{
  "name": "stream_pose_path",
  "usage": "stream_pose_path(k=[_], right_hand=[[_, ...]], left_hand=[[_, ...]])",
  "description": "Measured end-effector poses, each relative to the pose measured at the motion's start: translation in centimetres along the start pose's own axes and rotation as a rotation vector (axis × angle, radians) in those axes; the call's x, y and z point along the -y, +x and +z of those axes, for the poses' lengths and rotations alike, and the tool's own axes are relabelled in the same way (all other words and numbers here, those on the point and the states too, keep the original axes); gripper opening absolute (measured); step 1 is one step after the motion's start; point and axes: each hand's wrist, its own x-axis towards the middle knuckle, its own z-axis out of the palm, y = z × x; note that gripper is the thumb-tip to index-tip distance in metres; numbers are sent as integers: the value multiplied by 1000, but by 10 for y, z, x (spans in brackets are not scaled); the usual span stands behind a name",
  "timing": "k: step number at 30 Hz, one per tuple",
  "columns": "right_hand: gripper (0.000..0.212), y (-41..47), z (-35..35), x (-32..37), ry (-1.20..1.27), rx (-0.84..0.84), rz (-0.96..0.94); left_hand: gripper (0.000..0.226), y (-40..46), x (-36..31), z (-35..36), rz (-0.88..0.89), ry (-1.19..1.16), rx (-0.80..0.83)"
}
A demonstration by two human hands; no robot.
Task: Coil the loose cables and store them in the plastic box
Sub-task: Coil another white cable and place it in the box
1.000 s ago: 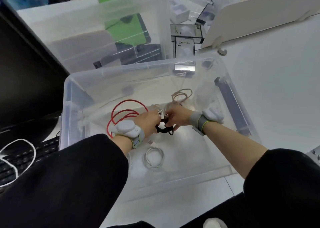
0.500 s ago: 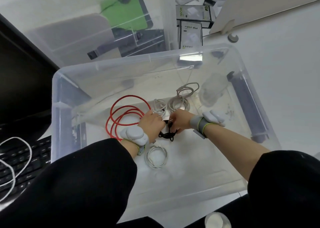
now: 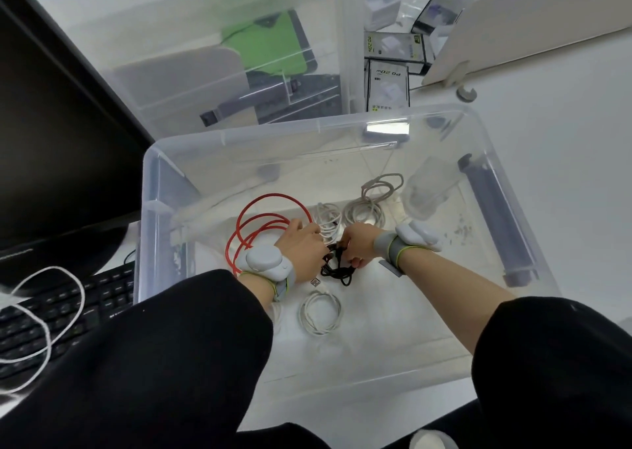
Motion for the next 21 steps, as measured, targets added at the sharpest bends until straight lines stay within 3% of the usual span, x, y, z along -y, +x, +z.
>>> stream_pose_path(k=[3, 13, 17, 21], right_hand=[[30, -8, -2, 4, -58, -24, 17], [30, -60, -13, 46, -309, -326, -78], [29, -86, -11, 89, -406, -492, -162], [26, -117, 4, 144, -411, -808, -320]], left_hand=[[33, -6, 3, -11, -12, -8, -43], [30, -54, 16, -54, -159, -2, -146], [30, -101, 32, -82, -265, -35, -403], [21, -166, 55, -99, -387, -168, -675]])
